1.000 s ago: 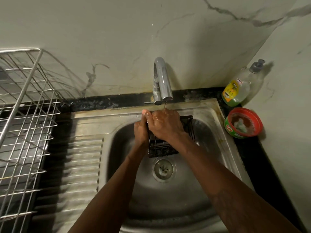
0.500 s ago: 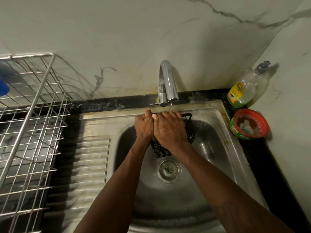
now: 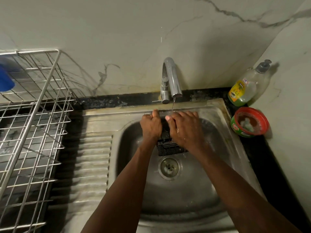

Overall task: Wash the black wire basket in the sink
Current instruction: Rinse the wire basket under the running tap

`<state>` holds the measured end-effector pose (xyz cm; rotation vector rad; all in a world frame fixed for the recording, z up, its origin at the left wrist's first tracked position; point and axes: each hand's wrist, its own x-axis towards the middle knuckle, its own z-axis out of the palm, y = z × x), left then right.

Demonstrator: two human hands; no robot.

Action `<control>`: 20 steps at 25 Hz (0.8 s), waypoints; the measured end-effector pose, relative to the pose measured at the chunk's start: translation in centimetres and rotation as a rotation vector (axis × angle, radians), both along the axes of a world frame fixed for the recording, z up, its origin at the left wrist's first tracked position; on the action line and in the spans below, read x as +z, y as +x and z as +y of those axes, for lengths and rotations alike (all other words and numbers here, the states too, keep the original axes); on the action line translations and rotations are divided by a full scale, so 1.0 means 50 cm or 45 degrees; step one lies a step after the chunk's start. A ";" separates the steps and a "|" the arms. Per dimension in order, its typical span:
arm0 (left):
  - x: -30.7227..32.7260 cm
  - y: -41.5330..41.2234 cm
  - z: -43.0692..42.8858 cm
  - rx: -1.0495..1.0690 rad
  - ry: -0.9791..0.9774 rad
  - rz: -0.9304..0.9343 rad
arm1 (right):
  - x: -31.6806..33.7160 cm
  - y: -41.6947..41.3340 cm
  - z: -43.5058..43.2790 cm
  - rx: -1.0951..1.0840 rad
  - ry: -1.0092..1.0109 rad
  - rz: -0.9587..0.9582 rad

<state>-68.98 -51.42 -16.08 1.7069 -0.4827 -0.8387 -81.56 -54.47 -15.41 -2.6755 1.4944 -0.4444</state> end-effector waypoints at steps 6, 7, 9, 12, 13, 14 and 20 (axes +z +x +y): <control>0.005 -0.004 0.009 0.027 0.001 0.011 | 0.050 0.044 -0.057 -0.276 0.181 0.102; 0.004 0.001 0.009 0.042 0.012 0.019 | 0.036 0.045 -0.030 -0.272 0.136 0.082; -0.002 0.006 0.013 0.066 0.024 0.003 | 0.004 0.033 0.033 -0.123 -0.010 0.071; 0.000 -0.010 0.024 0.110 0.047 -0.024 | 0.010 0.009 0.022 0.025 0.013 0.060; 0.001 -0.020 0.024 0.127 0.049 -0.028 | 0.026 0.012 -0.001 0.012 0.107 0.095; 0.005 -0.030 0.025 0.163 0.055 -0.015 | 0.042 0.022 -0.024 -0.001 0.186 0.156; -0.011 -0.032 0.023 0.443 0.101 0.054 | 0.017 0.063 -0.027 -0.143 0.060 -0.119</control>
